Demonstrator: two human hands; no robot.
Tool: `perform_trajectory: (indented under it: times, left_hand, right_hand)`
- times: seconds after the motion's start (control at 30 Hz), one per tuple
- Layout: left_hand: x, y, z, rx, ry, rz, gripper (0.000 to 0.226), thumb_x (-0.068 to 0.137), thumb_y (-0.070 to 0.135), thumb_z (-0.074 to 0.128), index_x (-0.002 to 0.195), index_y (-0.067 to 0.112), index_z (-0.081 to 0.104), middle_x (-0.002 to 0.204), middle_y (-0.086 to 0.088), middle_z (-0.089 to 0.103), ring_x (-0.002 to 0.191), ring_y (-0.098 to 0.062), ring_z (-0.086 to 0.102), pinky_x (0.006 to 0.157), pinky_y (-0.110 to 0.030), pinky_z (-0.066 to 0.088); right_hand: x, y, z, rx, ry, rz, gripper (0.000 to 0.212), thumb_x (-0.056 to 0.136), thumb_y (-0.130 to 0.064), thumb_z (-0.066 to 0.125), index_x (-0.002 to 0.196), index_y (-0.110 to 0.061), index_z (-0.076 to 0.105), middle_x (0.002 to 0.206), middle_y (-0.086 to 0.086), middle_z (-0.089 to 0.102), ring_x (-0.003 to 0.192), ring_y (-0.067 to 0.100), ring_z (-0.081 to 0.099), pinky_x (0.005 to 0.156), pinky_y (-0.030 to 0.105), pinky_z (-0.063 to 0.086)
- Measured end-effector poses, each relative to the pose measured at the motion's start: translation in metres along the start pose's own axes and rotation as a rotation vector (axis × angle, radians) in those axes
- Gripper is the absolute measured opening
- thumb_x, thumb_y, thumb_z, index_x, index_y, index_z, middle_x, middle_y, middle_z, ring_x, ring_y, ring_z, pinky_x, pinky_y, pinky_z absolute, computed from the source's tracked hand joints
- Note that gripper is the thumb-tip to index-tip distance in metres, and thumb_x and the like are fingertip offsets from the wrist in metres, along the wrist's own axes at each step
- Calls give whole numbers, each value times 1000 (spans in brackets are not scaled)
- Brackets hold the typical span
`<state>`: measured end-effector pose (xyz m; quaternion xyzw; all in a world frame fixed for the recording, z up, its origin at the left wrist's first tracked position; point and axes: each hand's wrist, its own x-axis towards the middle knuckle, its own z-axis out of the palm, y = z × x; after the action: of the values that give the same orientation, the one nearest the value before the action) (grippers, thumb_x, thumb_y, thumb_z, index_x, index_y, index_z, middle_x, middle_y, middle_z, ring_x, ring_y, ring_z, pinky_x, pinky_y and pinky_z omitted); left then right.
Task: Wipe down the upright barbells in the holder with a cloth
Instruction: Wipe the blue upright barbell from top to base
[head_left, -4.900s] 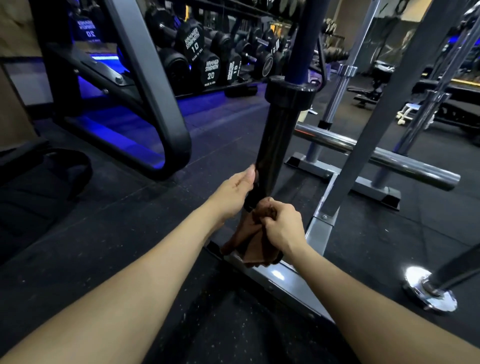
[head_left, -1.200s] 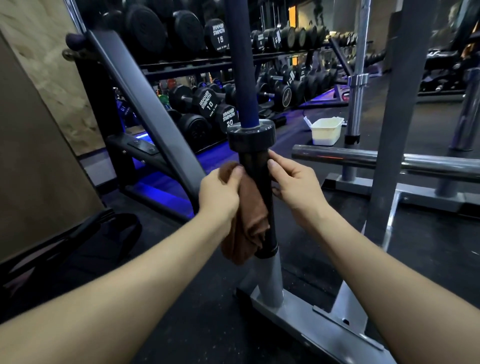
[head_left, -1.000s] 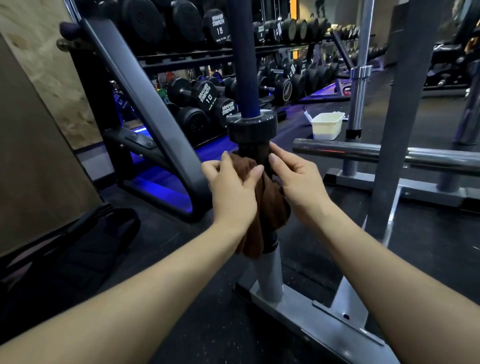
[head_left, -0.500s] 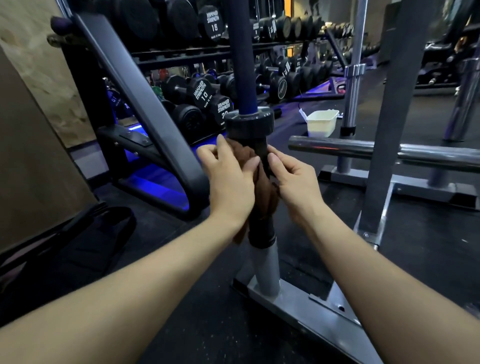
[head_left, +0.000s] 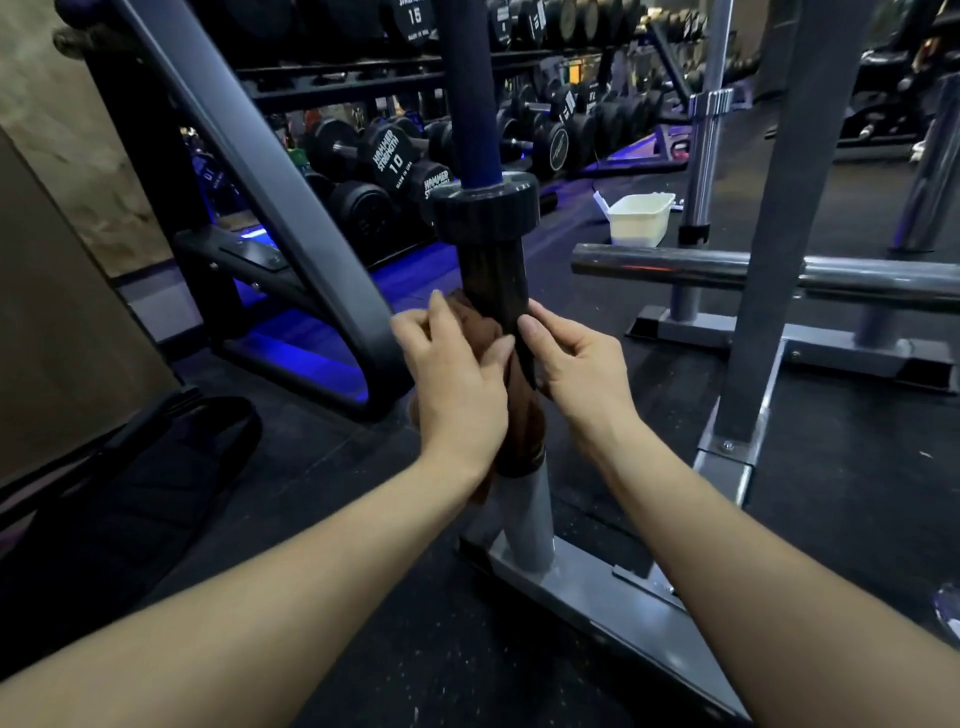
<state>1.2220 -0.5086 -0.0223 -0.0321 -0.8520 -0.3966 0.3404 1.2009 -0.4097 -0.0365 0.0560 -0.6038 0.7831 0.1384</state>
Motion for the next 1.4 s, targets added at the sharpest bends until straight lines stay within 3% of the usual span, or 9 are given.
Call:
perform_trajectory:
  times: [0.07,0.23,0.33,0.43,0.53,0.9,1.1,1.27,1.4]
  left_hand:
    - [-3,-5,4,2,-14,2,72,87,14,64,145,0,24,117,-3,23,109,-10,32,100,-11,20]
    - [-35,-39,14,52,-284,-153,56,87,11,63,134,1,36,115,-5,28,113,-29,43,107,-34,33]
    - [-42,-39,19,16,-229,-213,42,87,11,63,123,2,44,107,0,27,107,-26,46,102,-26,35]
    - [-31,-30,17,-31,-87,-131,59,85,10,67,136,3,39,110,-1,27,93,-1,37,87,6,21]
    - [-31,-28,17,-58,-55,-73,75,85,13,68,147,6,26,114,3,24,89,9,30,79,13,15]
    - [-54,-58,26,22,-249,-159,78,85,11,66,147,7,20,119,-3,27,111,-21,43,101,-27,37]
    - [-47,-52,15,28,-330,-309,42,86,10,65,123,4,47,119,-10,42,95,-20,47,76,-17,35]
    - [-69,-42,17,57,-199,-333,47,85,13,65,129,21,50,109,4,41,99,-18,55,89,-22,40]
    - [-53,-62,21,34,-214,-336,33,80,13,70,112,20,62,102,5,54,81,-13,57,74,-18,39]
  right_hand:
    - [1,3,0,3,4,9,31,91,-16,63,121,-11,64,76,-12,61,56,-8,52,72,18,44]
    - [-2,3,1,-37,10,54,34,89,-28,66,120,-15,66,110,0,71,93,6,63,96,33,50]
    - [-3,4,-4,-64,-20,56,34,88,-28,66,121,-16,66,114,1,70,106,12,64,100,42,48]
    - [-3,9,-7,-89,-14,55,32,88,-27,67,118,-18,67,113,0,70,103,9,63,100,45,48]
    - [-1,16,-8,-91,-25,52,32,85,-33,69,115,-23,68,112,-2,70,109,12,63,99,46,49]
    - [-10,18,-1,-70,-33,73,38,89,-23,65,127,-17,61,113,1,69,101,10,66,99,38,49]
    - [-15,12,0,-81,-52,85,44,88,-15,66,131,-15,57,101,-8,68,83,-1,64,88,28,51]
    - [-15,18,-4,-115,-32,89,40,88,-21,67,127,-26,60,109,-5,69,93,6,66,89,31,53]
    - [-10,22,-6,-109,-38,77,39,86,-18,69,124,-22,63,107,-4,70,90,6,66,92,36,53]
